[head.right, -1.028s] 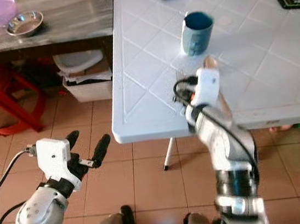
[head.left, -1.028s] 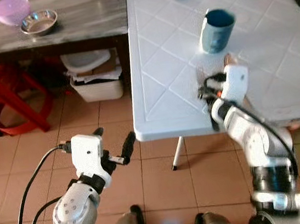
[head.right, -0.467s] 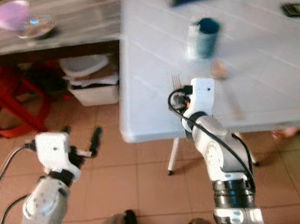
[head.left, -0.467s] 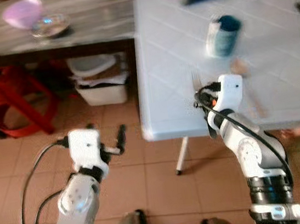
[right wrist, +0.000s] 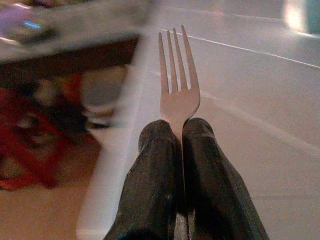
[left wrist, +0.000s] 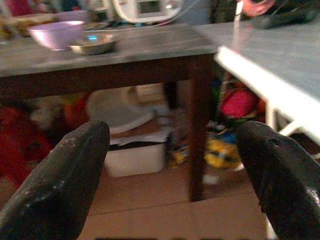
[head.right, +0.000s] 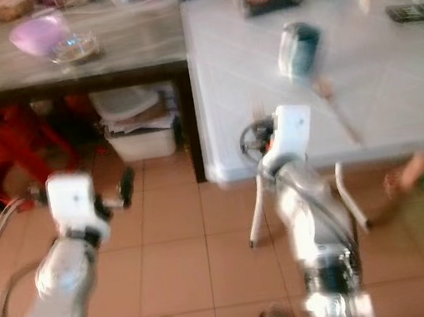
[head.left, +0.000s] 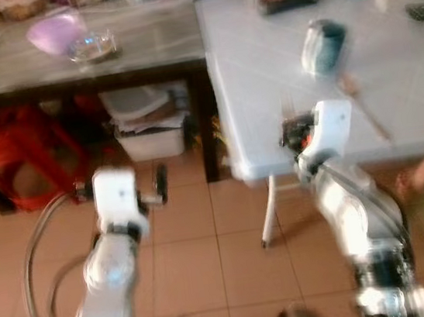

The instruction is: Setting the table

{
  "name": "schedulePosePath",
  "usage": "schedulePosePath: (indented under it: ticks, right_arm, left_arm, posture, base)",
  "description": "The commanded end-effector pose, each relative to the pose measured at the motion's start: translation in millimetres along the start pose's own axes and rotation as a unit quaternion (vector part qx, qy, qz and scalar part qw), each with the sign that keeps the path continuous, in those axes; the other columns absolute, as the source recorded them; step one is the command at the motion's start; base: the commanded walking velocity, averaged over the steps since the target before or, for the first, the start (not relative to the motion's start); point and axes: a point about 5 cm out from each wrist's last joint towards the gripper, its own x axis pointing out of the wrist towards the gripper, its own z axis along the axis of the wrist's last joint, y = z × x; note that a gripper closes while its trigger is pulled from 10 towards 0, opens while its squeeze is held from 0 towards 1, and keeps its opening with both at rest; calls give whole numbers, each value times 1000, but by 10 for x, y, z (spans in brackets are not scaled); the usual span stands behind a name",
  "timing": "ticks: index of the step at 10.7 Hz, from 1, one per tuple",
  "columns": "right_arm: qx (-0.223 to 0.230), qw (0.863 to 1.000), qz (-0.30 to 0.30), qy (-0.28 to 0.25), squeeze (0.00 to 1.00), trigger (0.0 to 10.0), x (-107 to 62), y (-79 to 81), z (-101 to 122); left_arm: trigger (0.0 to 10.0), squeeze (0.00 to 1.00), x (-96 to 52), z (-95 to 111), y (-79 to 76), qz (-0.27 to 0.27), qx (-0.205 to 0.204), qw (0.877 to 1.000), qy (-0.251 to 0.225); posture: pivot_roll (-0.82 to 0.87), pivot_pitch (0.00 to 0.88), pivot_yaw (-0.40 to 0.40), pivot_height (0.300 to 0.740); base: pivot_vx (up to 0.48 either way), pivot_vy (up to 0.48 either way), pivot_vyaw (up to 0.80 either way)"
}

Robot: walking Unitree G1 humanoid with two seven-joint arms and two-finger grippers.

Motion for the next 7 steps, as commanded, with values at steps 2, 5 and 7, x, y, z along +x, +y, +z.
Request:
schedulePosePath:
  ticks: [2,5,7]
  right_arm:
    - [-21,999,6,-36,0,0,19,0,127]
    - [-65,996,10,-62,0,0,-109,-61,95]
    - [-89,994,5,-67,0,0,-238,-131,27]
  left_arm:
    - [10000,0,46,17,46,16,7,1000,-10]
    - [10000,0,9,-6,25,28,0,1000,-10]
    - [10000,0,-55,-34,33,38,0,999,-5]
  posture:
    - [20,77,38,740]
    - [17,74,41,740]
    - [17,70,44,740]
  base:
    - [141,414,0]
    - [413,100,0]
    - [472,0,0]
